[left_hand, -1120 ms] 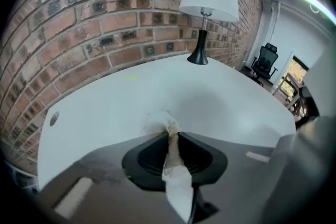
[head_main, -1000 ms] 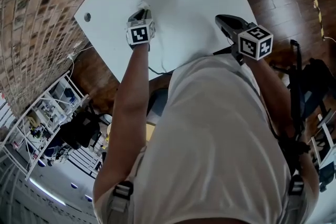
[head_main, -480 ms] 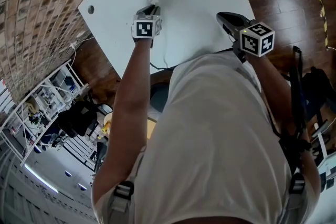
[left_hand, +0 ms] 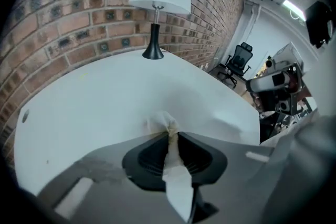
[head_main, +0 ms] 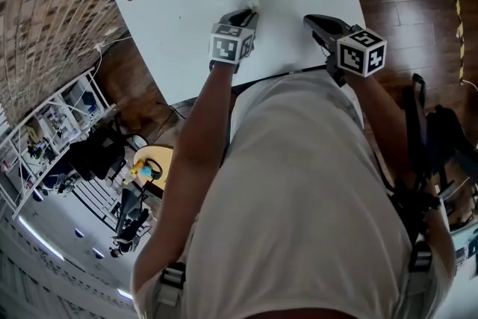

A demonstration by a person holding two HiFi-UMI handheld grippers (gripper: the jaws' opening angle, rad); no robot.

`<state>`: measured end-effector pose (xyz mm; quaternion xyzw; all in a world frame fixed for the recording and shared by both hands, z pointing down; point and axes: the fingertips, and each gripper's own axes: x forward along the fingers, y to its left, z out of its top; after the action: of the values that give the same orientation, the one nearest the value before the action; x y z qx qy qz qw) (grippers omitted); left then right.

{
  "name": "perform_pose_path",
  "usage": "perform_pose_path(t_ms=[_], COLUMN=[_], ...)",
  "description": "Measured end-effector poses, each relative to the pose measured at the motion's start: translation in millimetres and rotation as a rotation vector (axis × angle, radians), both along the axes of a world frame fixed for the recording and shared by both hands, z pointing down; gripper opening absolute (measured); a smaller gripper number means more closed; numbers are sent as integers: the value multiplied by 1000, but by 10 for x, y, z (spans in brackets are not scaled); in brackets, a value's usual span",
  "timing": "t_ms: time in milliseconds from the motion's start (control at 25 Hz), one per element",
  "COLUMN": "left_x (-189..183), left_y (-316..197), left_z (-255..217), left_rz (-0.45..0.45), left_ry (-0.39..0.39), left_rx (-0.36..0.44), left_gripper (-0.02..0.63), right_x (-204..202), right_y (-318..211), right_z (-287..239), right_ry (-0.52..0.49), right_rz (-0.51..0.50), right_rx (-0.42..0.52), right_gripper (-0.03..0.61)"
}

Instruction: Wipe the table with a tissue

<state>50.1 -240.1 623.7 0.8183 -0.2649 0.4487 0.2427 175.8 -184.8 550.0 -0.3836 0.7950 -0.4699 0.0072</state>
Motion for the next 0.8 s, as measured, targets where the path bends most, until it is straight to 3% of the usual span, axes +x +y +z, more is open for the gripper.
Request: perform_pose_path(t_ms=[200,440,800], left_x=[-624,-1602,-2488], left_y=[46,161,-234], left_z=[-279,-94,-194], left_rz=[-224,-484,-605], left_ry=[52,79,130], left_rx=[88,101,135], left_gripper=[64,66,67], right_x=[-333,-727,-1411], right_y=[23,11,-42], right_z=[-41,-80,-152], right_ry=[3,20,75], right_rz=[-73,-144,-164], right_rx=[23,33,21], right_gripper=[8,8,8])
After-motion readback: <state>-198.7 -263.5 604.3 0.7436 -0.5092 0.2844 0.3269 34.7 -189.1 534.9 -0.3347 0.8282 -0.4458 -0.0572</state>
